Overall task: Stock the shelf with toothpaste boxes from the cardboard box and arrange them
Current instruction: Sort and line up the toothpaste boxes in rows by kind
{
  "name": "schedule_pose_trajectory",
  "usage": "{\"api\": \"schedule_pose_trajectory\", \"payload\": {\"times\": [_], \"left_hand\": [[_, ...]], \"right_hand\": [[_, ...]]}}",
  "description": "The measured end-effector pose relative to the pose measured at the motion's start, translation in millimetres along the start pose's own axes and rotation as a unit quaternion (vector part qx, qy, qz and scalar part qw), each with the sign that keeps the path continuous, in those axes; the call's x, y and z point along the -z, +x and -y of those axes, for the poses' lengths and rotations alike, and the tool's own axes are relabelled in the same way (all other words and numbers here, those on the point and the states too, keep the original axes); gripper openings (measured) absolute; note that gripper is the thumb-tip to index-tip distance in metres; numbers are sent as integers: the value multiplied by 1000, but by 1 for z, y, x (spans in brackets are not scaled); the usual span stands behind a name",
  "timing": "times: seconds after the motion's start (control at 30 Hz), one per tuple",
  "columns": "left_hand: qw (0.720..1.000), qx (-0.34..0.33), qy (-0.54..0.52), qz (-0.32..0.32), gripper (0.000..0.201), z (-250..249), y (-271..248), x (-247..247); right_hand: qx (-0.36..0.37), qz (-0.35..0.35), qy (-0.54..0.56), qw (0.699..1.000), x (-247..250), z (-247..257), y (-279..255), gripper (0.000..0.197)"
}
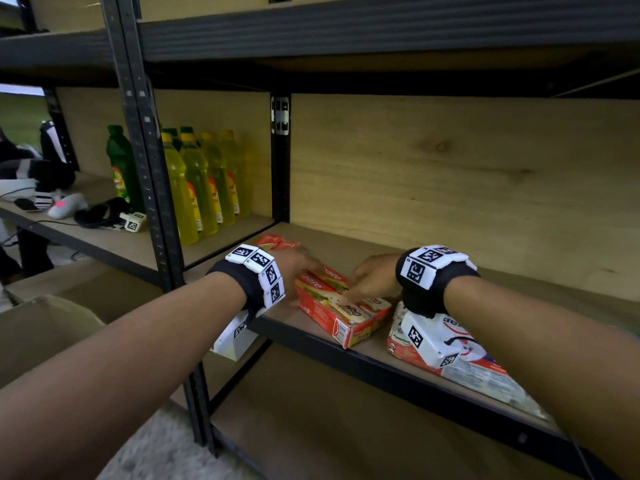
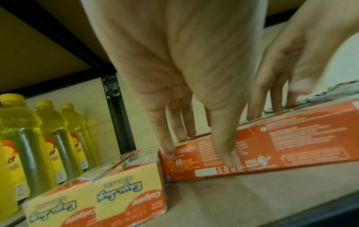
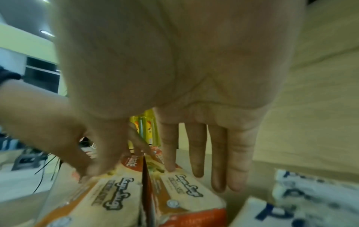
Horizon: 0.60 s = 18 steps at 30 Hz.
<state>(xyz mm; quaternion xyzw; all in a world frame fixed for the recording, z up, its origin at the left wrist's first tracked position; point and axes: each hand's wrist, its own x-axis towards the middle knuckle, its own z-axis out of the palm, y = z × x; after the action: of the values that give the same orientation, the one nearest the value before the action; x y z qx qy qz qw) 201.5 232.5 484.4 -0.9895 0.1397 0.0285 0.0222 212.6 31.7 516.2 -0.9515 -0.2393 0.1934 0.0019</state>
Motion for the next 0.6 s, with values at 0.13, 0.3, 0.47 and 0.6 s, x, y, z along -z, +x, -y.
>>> {"api": "schedule_pose_trajectory", "payload": {"times": [0.13, 0.3, 0.47, 0.6], "left_hand": [[1000, 23, 16, 10, 77, 17, 22, -7], [996, 80, 8, 42, 51, 2, 21, 0], [994, 96, 31, 36, 40, 4, 43, -8], [993, 109, 24, 42, 49, 0, 65, -11]], "right_hand": [[17, 22, -78, 997, 0, 2, 2, 87], [18, 9, -144, 989, 11, -3, 13, 70], [5, 14, -143, 990, 20, -23, 33, 71], [-7, 19, -86, 996, 24, -42, 49, 76]]}}
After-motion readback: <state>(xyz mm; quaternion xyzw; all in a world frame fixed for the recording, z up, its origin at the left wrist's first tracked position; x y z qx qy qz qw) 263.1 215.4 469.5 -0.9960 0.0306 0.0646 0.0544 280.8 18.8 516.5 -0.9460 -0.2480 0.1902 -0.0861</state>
